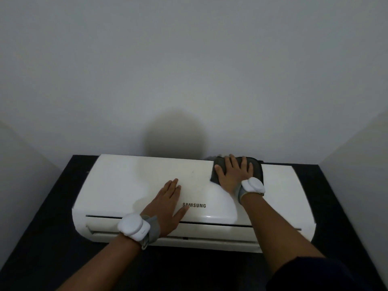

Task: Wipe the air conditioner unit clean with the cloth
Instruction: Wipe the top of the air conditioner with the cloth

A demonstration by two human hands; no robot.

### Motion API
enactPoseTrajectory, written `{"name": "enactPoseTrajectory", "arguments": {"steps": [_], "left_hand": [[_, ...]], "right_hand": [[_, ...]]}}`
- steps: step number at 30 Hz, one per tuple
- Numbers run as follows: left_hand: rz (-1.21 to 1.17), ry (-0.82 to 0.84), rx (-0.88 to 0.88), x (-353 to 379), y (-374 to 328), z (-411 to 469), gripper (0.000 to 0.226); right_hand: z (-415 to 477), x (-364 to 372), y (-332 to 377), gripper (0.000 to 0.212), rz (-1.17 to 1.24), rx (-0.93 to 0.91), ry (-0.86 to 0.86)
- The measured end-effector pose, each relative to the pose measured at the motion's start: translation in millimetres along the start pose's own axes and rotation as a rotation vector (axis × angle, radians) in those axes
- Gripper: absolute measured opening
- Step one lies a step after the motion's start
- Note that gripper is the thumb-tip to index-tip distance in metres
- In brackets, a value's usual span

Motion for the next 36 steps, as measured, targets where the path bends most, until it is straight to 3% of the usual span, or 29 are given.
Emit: {"name": "enactPoseTrajectory", "arguments": {"steps": [5, 8, 9, 12, 19, 25, 36], "left_hand": [[-0.014, -0.026, -0.083, -11, 30, -20, 0.072], [0.007, -0.043, -0.111, -15, 42, -30, 0.085], [0.011, -0.057, -0.123, -16, 47, -32, 0.08], [-0.009, -0.06, -0.158, -16, 61, -40, 0.062], [-0.083, -0.065, -0.175, -14, 83, -55, 0.064], [-0.116, -0.046, -0.2, -16, 98, -63, 0.065], [-0.233, -0.09, -0.316, -26, 154, -87, 0.066]], "right_hand": [[-19, 21, 95, 0.073, 0.013, -0.196, 0.018], [-36, 30, 130, 0.074, 0.017, -0.29, 0.031], [-43, 32, 138, 0.074, 0.018, -0.32, 0.032], [-72, 32, 150, 0.071, 0.007, -0.417, 0.005], [-140, 35, 119, 0.061, -0.061, -0.534, -0.047], [-140, 20, 53, 0.063, -0.089, -0.366, -0.041], [-81, -27, -72, 0.063, 0.035, 0.241, -0.135]]}}
Point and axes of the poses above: each hand's wrist, its own z-axis towards the middle knuckle, its own x-axis out of the palm, y = z × x, the point moved 8 cm from there along z, towards the middle knuckle, and after that the axes turned 6 degrees about z, right-handed, at the moved point
